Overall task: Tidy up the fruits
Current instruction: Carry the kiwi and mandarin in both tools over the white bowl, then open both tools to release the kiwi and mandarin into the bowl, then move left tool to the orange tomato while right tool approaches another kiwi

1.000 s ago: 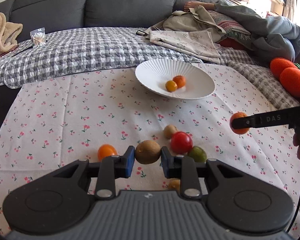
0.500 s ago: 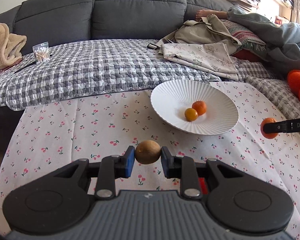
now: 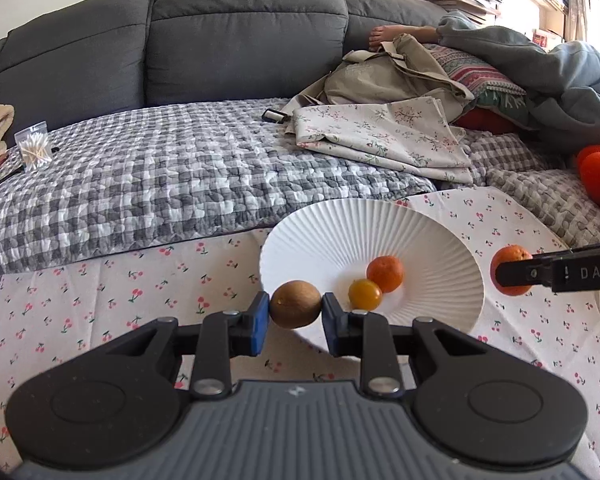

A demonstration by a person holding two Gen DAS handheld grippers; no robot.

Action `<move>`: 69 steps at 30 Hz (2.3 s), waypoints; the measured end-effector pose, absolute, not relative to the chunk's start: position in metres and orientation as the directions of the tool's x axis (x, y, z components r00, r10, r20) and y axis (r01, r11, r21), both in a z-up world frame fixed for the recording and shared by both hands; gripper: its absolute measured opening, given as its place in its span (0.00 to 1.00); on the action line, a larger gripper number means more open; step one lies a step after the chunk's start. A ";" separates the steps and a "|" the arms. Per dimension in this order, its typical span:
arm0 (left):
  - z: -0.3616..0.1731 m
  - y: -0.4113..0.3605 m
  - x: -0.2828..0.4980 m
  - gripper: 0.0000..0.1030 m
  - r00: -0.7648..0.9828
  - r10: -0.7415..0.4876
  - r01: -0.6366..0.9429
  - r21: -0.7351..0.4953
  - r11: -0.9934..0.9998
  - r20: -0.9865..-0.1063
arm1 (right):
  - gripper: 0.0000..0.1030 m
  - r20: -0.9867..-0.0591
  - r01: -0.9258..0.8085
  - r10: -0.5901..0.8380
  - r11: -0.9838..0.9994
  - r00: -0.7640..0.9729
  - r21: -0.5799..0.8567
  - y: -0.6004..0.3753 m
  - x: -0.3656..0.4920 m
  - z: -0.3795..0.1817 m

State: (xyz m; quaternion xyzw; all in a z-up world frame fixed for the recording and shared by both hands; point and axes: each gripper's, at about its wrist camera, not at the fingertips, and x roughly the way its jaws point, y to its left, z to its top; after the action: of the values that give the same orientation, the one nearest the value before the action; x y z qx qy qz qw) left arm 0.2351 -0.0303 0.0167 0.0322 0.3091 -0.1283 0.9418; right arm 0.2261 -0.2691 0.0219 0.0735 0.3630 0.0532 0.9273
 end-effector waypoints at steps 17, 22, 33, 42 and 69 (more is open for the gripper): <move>-0.015 -0.064 0.282 0.25 0.733 -0.258 0.328 -0.006 0.945 -0.630 | 0.37 -0.677 -0.155 0.183 0.983 0.713 0.102 -0.232 0.258 0.000; -0.022 -0.065 0.285 0.26 0.721 -0.260 0.338 -0.002 0.941 -0.643 | 0.37 -0.689 -0.165 0.175 0.983 0.704 0.080 -0.226 0.261 -0.008; -0.023 -0.060 0.281 0.28 0.722 -0.247 0.324 0.002 0.946 -0.646 | 0.39 -0.688 -0.150 0.160 0.986 0.707 0.075 -0.228 0.259 -0.008; -0.010 -0.049 0.268 0.36 0.722 -0.267 0.337 -0.013 0.941 -0.639 | 0.42 -0.661 -0.088 0.192 0.978 0.725 0.187 -0.253 0.255 0.003; 0.034 0.049 0.165 0.64 0.751 -0.164 0.182 -0.039 0.983 -0.640 | 0.64 -0.554 -0.132 0.294 0.940 0.779 0.313 -0.272 0.166 0.069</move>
State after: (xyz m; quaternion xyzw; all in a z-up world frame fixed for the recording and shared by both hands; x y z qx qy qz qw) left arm 0.1645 0.0489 0.0336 0.0129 0.3405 -0.0925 0.9356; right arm 0.1657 -0.2716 0.0693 0.1294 0.3123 0.1141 0.9342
